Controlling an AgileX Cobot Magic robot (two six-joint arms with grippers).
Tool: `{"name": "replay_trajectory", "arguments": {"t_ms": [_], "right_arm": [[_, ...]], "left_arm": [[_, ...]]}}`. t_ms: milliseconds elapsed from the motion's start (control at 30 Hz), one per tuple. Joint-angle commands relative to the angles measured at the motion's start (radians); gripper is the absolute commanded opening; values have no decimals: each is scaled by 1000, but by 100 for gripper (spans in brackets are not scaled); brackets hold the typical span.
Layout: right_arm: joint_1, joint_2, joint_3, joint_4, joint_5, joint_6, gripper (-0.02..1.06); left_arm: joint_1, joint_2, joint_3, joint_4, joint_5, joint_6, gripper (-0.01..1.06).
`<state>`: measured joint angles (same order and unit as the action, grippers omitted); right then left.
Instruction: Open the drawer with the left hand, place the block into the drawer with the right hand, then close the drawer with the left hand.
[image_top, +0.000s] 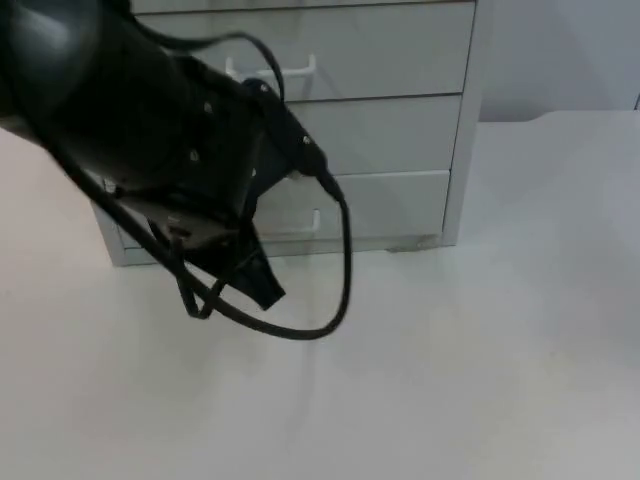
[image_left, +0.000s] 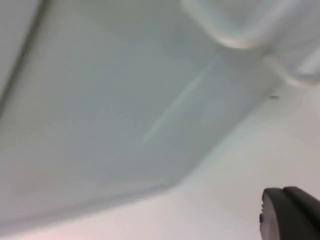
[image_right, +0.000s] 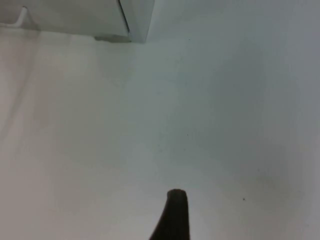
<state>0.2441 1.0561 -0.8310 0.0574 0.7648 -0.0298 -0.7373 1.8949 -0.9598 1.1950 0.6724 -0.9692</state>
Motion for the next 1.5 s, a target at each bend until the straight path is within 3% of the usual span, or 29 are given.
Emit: {"name": "replay_trajectory", "arguments": {"t_ms": [0,167,400,867,1233,1400,1467], "right_arm": [[-7,-21,4,-2,-1,-12,70],[-7,-37,4,-2,2,-12,70],[-7,-38,4,-2,4,-12,70],[0,-111,4,16,-36,-72,70],[0,-328,4,29,-55,-154,70],[0,-399,13,87,-39,-224,70],[0,-439,39,156,-39,-305,70]], "left_arm": [[-45,-145,52,-177,16,76,0],[-53,-308,117,-367,-11,179,0],[-53,-475,158,-468,-11,244,0],[-53,-796,158,-522,29,306,0],[-53,-1100,158,-665,29,502,0],[-53,-1212,158,-735,57,613,0],[-53,-1258,158,-793,94,647,0]]}}
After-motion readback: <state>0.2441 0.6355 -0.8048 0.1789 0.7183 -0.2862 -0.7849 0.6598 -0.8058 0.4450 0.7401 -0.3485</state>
